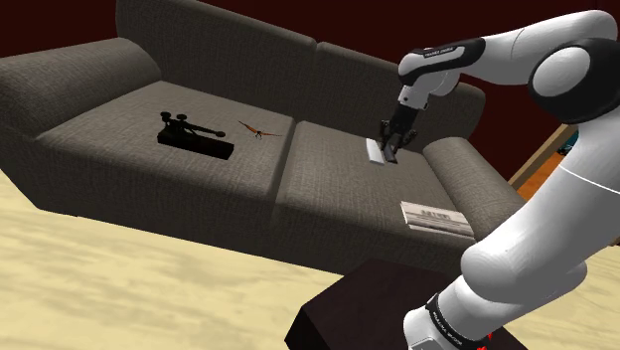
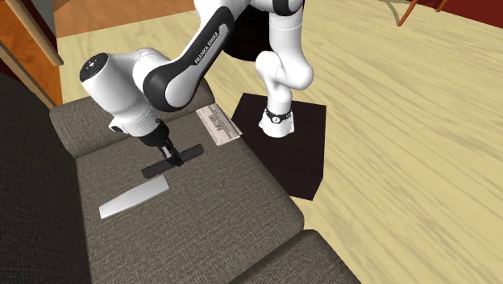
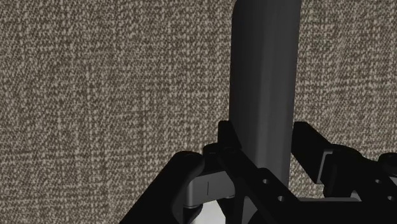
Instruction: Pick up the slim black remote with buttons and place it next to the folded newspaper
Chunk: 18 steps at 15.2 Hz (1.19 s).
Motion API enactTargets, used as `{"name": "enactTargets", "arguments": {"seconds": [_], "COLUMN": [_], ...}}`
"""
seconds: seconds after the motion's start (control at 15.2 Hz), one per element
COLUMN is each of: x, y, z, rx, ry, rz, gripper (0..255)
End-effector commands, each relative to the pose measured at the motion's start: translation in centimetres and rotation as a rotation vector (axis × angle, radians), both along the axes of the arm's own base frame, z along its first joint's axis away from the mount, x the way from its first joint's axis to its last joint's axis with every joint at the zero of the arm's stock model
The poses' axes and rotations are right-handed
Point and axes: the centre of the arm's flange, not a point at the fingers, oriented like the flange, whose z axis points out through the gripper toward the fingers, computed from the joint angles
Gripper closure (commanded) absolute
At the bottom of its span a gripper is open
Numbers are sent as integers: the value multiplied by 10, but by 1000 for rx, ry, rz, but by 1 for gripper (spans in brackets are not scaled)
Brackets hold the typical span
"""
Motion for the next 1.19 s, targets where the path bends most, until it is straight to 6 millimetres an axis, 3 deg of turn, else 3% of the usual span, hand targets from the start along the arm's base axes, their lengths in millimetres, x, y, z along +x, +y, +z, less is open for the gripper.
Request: {"name": "enactTargets", "arguments": {"seconds": [0.0,0.4,1.12], "x": [-14,-53,-53], "y": [-21,-89,-89], "z": [2,2,-56], "rx": [0,0,0], "ry": [0,0,0], "rz": [2,2,2], "gripper": [255,255,255]}}
